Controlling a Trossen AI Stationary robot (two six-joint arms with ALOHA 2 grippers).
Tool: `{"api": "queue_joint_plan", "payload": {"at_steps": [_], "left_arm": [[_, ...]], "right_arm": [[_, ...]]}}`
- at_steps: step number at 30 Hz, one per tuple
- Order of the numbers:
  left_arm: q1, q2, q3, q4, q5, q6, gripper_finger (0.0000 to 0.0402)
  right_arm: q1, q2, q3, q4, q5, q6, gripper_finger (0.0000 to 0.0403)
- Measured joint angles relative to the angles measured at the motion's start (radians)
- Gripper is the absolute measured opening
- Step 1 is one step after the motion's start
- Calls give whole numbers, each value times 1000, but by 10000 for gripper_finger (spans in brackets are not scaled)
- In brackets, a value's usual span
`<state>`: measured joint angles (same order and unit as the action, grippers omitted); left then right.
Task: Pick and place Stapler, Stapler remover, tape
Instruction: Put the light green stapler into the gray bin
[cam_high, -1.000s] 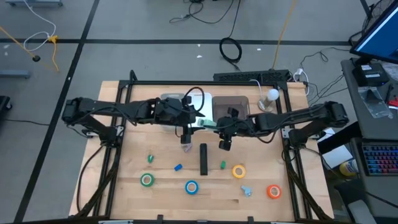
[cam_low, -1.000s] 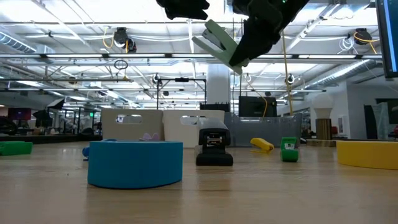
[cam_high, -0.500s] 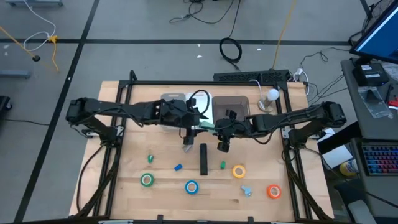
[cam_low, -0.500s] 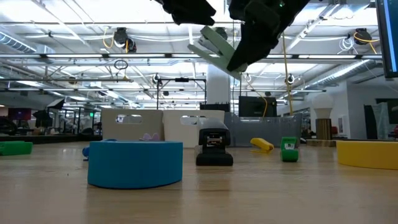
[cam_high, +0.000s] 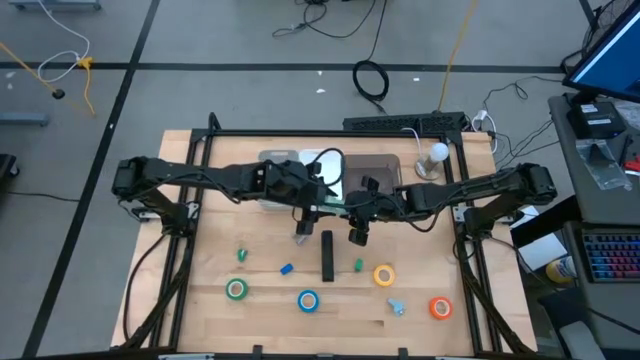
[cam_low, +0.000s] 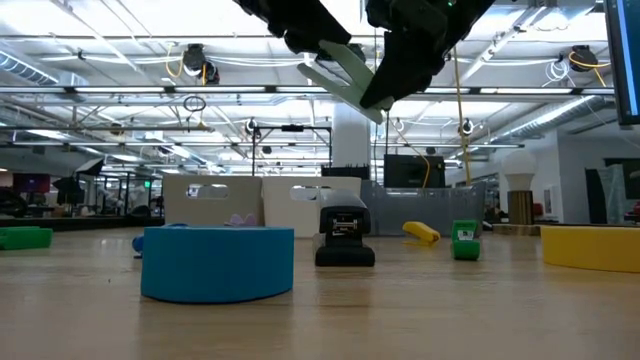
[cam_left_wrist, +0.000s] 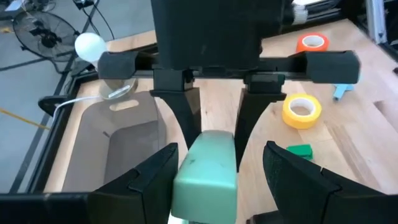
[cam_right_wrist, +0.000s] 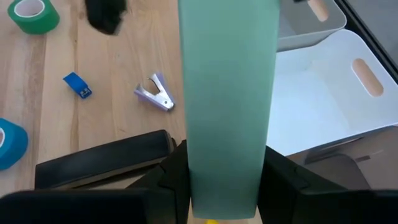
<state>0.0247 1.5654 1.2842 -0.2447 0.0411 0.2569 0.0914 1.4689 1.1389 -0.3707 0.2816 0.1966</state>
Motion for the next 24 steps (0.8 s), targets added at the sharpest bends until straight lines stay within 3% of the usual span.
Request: {"api": "queue_joint_plan", "payload": {"at_steps": [11, 24], "left_arm": [[14, 15, 0, -19, 4, 1, 227], [28, 25, 24, -17, 16, -2, 151]], "right_arm": [[0, 0, 0, 0, 1, 1, 120], [0, 0, 0, -2, 0, -1, 120]]}}
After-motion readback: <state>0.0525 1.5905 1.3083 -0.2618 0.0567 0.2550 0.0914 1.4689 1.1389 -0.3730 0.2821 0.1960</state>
